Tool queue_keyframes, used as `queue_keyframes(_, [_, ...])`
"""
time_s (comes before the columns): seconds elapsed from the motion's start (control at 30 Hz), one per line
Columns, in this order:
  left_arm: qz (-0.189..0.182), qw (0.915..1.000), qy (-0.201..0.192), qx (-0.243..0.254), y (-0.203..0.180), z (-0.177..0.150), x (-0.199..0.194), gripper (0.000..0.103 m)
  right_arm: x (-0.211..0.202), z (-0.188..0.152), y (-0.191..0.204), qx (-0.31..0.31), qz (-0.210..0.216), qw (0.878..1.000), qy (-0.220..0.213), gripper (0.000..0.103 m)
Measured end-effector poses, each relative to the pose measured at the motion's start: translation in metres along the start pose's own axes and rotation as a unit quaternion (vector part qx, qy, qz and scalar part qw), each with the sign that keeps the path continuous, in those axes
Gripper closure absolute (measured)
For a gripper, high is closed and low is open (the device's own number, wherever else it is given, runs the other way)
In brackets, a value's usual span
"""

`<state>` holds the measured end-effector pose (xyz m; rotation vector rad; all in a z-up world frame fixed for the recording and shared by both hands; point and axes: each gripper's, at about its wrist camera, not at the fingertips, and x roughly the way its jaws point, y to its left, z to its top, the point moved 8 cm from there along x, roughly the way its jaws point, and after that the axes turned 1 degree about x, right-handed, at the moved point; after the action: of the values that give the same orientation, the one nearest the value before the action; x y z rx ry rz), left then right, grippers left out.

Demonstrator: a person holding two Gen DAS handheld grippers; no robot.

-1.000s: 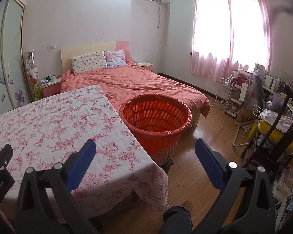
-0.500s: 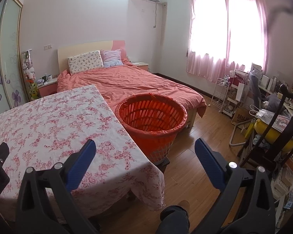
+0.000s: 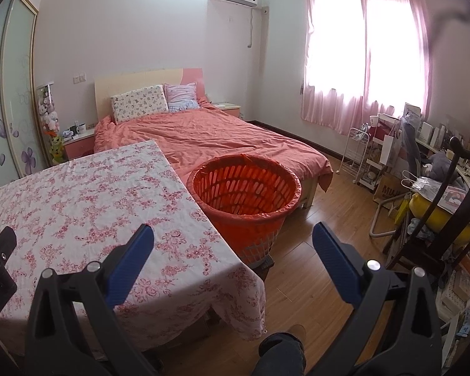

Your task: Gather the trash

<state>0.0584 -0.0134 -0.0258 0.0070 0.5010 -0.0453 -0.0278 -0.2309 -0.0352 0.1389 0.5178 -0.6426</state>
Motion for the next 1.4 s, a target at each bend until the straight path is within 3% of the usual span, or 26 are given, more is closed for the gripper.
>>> queue_keyframes(1.4, [0.001, 1.0, 0.001, 0.002, -0.0019, -0.0014, -0.0015, 0.002, 0.0005, 0.0002, 0.0, 0.0, 0.002, 1.0, 0.002, 0.004])
